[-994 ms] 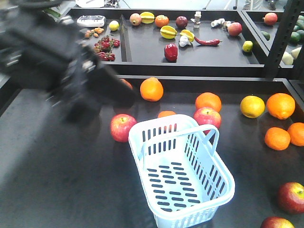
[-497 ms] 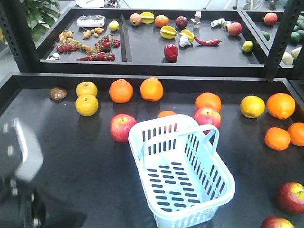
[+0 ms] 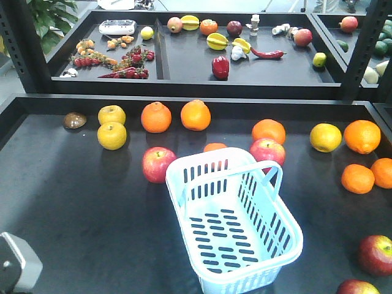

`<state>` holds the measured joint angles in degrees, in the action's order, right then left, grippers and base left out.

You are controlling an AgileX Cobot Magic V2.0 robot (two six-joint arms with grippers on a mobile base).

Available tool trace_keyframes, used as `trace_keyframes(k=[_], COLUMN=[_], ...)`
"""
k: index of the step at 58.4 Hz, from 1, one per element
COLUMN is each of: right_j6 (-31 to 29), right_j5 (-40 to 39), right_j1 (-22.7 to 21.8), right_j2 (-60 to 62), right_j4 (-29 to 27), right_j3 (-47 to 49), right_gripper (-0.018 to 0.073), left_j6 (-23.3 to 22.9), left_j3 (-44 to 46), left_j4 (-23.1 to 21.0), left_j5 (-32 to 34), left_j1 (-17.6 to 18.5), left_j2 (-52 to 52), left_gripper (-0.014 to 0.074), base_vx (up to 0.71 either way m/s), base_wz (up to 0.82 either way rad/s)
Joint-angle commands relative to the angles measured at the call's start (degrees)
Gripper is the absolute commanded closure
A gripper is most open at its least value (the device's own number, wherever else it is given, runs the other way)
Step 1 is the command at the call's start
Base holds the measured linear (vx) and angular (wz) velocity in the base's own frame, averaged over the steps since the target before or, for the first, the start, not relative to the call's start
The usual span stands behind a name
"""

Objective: Pick three apples into basket with both arms
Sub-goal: 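Open the left gripper and withdraw it from the basket handle, then reach the right gripper down and grasp a red apple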

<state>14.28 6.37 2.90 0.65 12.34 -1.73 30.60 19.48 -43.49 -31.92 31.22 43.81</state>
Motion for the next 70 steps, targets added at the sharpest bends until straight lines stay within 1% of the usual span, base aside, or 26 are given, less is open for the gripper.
trace_keyframes(k=[1,7,14,28,33,36,39,42,46,51,55,59,65,66,70], right_j6=[-0.1,-0.1,-0.1,0.1,2.9,6.2,11.0,16.4,21.1,23.4,22.7,20.3,12.2,11.1,6.1], right_j5=[-4.1,-4.1,-4.1,-4.2,-6.0,-7.7,-9.3,-10.5,-10.5,-10.5,-9.5,-5.0,7.1,7.9,18.8], right_j1=[-0.2,-0.2,-0.2,-0.2,-0.2,-0.2,-0.2,-0.2,-0.2,-0.2,-0.2,-0.2,-0.2,-0.2,-0.2], right_j2=[0.7,0.7,0.7,0.7,0.7,0.7,0.7,0.7,0.7,0.7,0.7,0.7,-0.8,-1.3,-5.2], right_j4=[0.7,0.7,0.7,0.4,-3.6,-7.4,-11.7,-17.5,-23.1,-27.5,-28.0,-27.3,-24.0,-23.4,-19.4], right_j3=[-0.7,-0.7,-0.7,-0.7,-0.7,-0.7,-0.6,-0.6,-0.6,-0.5,0.4,3.5,12.1,13.4,20.6], right_gripper=[0.0565,0.0565,0.0565,0.0565,0.0565,0.0565,0.0565,0.0565,0.0564,0.0564,0.0564,0.0564,0.0564,0.0564,0.0564], left_j6=[-0.2,-0.2,-0.2,-0.1,-0.1,-0.1,-0.1,-0.1,-0.1,-0.1,-0.1,-0.1,-0.1,-0.1,-0.1], left_j3=[1.4,1.4,1.4,1.4,1.4,1.4,1.4,1.4,1.4,1.4,1.4,1.4,1.4,1.4,1.4], left_j4=[-2.4,-3.1,-6.8,-6.7,-6.7,-6.7,-6.7,-6.7,-6.7,-6.7,-6.7,-6.7,-6.8,-6.8,-6.8], left_j5=[2.9,2.7,2.7,2.7,2.7,2.7,2.7,2.7,2.7,2.7,2.7,2.7,2.7,2.7,2.7], left_j1=[0.3,0.3,0.3,0.3,0.3,0.3,0.3,0.3,0.3,0.3,0.3,0.3,0.3,0.3,0.3], left_j2=[-0.2,-0.2,-0.2,-0.2,-0.2,-0.2,-0.2,-0.2,-0.2,-0.2,-0.2,-0.2,-0.2,-0.2,-0.2], left_gripper=[0.0603,0.0603,0.0603,0.0603,0.0603,0.0603,0.0603,0.0603,0.0603,0.0603,0.0603,0.0603,0.0603,0.0603,0.0603], base_vx=[0.00,0.00,0.00,0.00,0.00,0.00,0.00,0.00,0.00,0.00,0.00,0.00,0.00,0.00,0.00], base_wz=[0.00,0.00,0.00,0.00,0.00,0.00,0.00,0.00,0.00,0.00,0.00,0.00,0.00,0.00,0.00])
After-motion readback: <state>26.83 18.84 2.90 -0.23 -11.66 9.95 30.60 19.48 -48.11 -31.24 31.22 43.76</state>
